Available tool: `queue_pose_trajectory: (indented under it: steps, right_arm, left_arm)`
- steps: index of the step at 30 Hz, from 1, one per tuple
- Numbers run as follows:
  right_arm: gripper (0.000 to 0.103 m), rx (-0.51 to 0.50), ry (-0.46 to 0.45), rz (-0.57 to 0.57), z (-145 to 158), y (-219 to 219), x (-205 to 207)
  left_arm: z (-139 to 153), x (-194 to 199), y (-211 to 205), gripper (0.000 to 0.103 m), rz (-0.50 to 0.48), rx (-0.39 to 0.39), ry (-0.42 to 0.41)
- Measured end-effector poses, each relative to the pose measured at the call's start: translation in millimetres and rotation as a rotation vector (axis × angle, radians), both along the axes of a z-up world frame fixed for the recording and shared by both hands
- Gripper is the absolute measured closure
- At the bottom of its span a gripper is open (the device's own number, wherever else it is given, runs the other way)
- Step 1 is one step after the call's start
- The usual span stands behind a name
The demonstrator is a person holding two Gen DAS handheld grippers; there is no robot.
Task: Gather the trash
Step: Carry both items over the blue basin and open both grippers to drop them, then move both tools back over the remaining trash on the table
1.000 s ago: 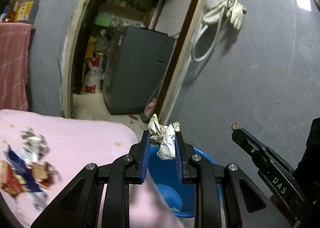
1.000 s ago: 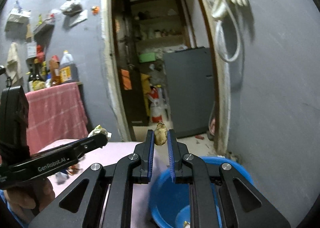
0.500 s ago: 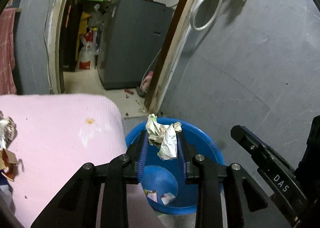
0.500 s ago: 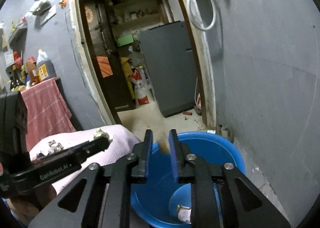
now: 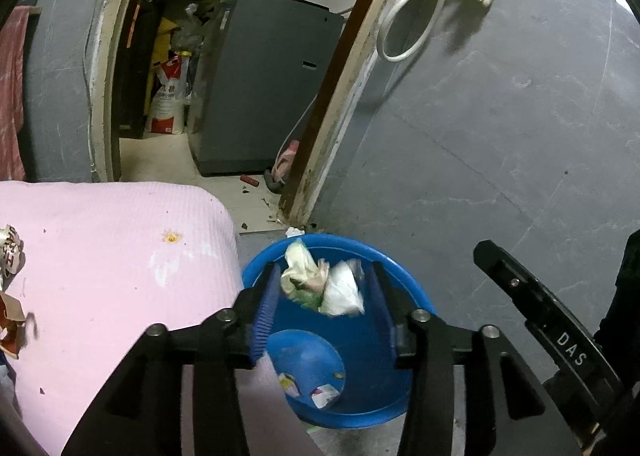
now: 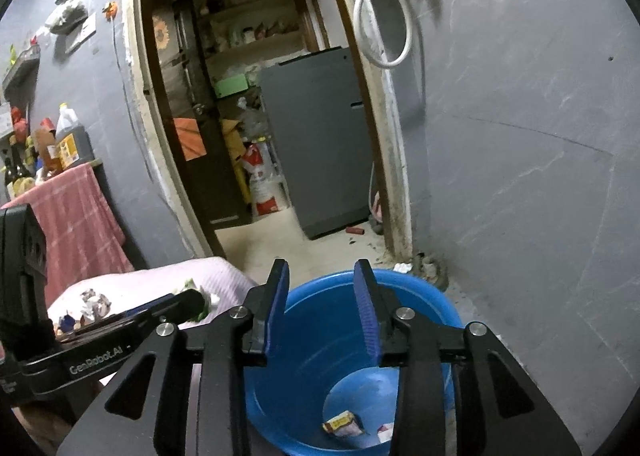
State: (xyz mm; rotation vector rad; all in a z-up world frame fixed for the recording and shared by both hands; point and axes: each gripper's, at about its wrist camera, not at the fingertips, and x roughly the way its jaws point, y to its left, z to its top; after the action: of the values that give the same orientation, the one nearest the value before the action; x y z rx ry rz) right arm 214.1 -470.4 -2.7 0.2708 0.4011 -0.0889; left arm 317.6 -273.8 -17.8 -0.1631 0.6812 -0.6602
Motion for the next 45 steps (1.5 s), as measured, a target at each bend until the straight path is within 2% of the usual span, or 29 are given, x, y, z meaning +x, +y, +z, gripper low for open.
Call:
queue_pose_trajectory:
  steps: [2,8,11,15,18,20,21,24,28,34,41,45]
  right_arm:
    - [0.056,-0.002,-0.010,-0.011,2.4,-2.2,-2.9]
    - [0.055,-0.008,-0.048,-0.048,12.1,-8.2,-12.5]
    - [0.054,-0.014,-0.068,-0.049,16.9,-7.0,-16.3]
    - [0.053,-0.030,-0.102,-0.048,27.5,-1.9,-22.2]
    - [0.042,-0.046,-0.128,-0.041,34.8,4.7,-27.6]
    - [0.030,-0.061,-0.147,-0.031,40.5,11.7,-30.3]
    - [0.029,-0.067,-0.157,-0.024,43.8,15.4,-31.7]
    - [0.019,-0.076,-0.193,0.008,53.0,27.7,-35.8]
    - [0.000,-0.116,-0.223,0.043,64.6,52.3,-37.1]
    - [0.000,-0.138,-0.291,0.117,79.4,93.0,-41.6]
    - [0.000,-0.156,-0.386,0.183,94.1,135.7,-48.3]
    - [0.000,-0.145,-0.399,0.235,94.1,155.5,-44.7]
  left_arm:
    - [1.8,0.3,1.7,0.056,0.003,-0.009,-0.002]
    - [10.0,-3.1,7.9,0.052,0.017,-0.018,-0.009]
    - [19.3,-8.2,19.5,0.041,0.041,-0.035,-0.040]
    - [34.1,-18.1,39.7,0.032,0.082,-0.057,-0.087]
    - [45.6,-27.8,56.5,0.018,0.119,-0.065,-0.135]
    - [54.7,-36.2,73.2,0.008,0.159,-0.074,-0.176]
    - [58.5,-38.4,78.5,0.007,0.172,-0.078,-0.186]
    - [70.9,-46.9,103.1,0.005,0.231,-0.075,-0.224]
    - [84.7,-58.3,133.3,0.002,0.316,-0.041,-0.280]
    - [93.1,-74.3,179.4,0.002,0.392,0.020,-0.357]
    - [91.4,-88.9,238.7,0.002,0.470,0.034,-0.383]
    - [86.6,-96.5,266.0,0.002,0.521,0.056,-0.397]
